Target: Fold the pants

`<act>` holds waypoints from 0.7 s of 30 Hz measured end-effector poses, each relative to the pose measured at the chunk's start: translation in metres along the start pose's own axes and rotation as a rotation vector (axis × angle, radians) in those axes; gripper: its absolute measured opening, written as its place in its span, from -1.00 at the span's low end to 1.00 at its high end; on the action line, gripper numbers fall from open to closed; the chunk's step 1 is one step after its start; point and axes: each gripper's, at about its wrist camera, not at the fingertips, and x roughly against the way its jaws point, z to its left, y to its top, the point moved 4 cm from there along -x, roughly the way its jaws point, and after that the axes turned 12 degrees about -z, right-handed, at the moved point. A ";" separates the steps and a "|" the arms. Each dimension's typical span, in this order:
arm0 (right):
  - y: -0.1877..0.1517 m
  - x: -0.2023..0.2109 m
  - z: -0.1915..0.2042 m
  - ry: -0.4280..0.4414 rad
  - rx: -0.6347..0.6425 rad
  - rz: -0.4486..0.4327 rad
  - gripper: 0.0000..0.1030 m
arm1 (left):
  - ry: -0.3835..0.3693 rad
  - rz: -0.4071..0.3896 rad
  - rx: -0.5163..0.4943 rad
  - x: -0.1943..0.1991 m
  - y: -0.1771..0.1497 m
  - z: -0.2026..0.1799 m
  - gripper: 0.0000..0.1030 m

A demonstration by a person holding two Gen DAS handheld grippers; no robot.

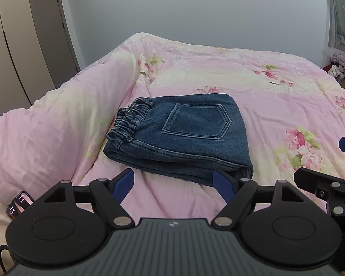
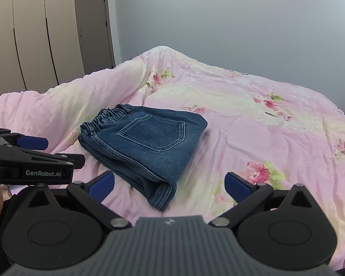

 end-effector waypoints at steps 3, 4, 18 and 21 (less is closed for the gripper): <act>0.000 0.001 -0.002 -0.002 -0.004 0.000 0.91 | -0.002 0.000 -0.002 0.001 0.001 -0.002 0.78; 0.000 0.001 -0.002 -0.003 -0.004 0.000 0.91 | -0.002 0.000 -0.002 0.002 0.001 -0.002 0.78; 0.000 0.004 -0.001 -0.004 0.001 -0.007 0.91 | -0.002 -0.002 -0.012 0.003 0.003 -0.006 0.78; 0.000 0.004 -0.001 -0.005 0.002 -0.007 0.91 | -0.002 -0.002 -0.011 0.003 0.003 -0.006 0.78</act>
